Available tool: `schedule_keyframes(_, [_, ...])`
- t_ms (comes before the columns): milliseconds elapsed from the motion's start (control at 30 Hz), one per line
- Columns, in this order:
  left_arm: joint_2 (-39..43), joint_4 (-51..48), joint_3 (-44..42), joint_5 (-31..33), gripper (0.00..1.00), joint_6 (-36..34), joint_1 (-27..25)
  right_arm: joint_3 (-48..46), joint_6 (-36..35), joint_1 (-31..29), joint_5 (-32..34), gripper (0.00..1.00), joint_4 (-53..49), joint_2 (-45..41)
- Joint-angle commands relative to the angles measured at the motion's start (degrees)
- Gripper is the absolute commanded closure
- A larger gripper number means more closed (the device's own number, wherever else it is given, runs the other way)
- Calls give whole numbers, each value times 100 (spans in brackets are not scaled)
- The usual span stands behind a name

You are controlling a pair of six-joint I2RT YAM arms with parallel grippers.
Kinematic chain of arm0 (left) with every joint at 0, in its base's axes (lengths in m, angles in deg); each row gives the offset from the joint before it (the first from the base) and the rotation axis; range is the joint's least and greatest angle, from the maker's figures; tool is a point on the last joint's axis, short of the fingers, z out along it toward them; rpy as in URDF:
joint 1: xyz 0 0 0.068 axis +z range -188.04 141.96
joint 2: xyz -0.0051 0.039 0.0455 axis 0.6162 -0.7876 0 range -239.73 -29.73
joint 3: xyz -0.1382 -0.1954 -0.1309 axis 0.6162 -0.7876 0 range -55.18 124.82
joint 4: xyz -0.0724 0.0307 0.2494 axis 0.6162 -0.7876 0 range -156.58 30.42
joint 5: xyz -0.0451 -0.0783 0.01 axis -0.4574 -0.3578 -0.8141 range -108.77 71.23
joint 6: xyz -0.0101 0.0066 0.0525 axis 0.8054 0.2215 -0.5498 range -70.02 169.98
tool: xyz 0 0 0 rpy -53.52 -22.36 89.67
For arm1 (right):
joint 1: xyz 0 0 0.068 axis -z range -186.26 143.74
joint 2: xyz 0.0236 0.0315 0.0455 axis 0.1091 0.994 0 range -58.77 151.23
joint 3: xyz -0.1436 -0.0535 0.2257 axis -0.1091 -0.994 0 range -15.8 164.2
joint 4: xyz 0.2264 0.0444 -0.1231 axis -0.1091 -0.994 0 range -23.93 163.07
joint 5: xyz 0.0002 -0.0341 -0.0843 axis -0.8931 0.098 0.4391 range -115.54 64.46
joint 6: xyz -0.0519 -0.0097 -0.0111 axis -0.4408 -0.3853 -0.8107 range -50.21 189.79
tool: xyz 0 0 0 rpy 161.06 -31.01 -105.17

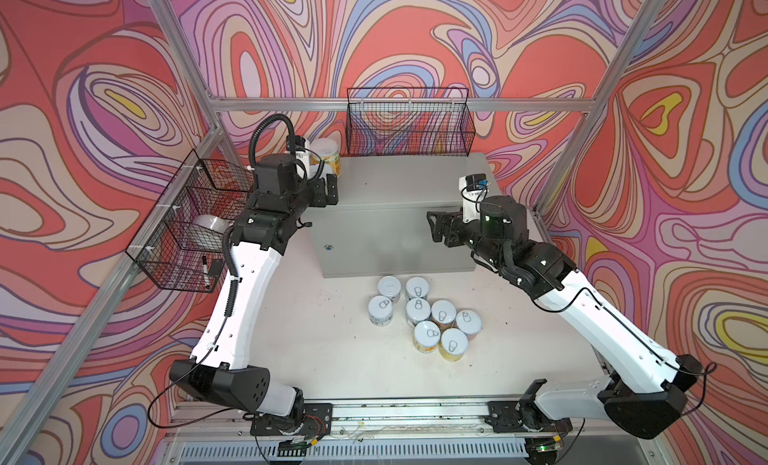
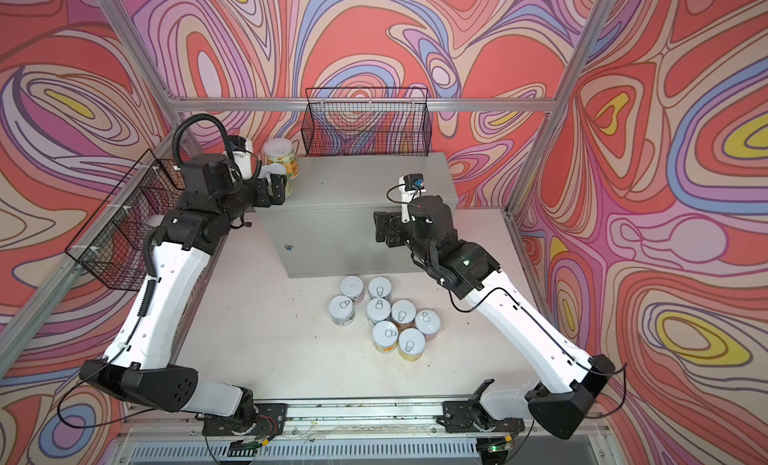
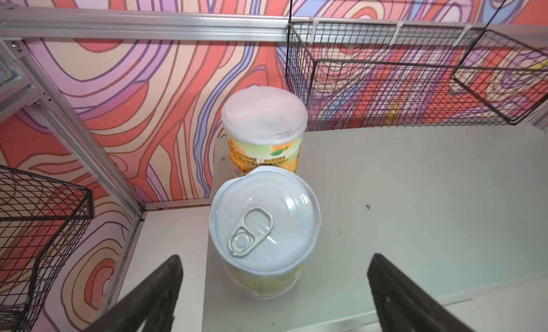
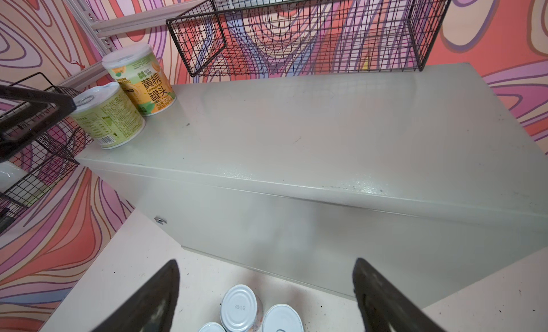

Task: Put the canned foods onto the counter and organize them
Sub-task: 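Lower the can beside the yellow can on the box and open the left gripper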

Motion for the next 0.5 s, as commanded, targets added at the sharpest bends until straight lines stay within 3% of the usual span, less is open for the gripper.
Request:
schedule_keyframes(0, [432, -88, 32, -378, 0, -4, 36, 6, 60, -33, -78, 6, 49, -108])
schedule_keyframes(267, [1155, -51, -77, -1270, 0, 527, 7, -187, -48, -33, -151, 7, 293, -130])
schedule_keyframes(333, [1685, 580, -996, -1282, 0, 853, -170, -552, 24, -31, -246, 7, 600, -283])
schedule_keyframes(400, [2297, 1299, -2227, -676, 0, 904, -628, -1026, 195, -32, -296, 8, 938, -465])
schedule_keyframes(467, [2608, 1494, -2931, -119, 0, 734, -1126, -1351, 314, -46, -366, 9, 1101, -577])
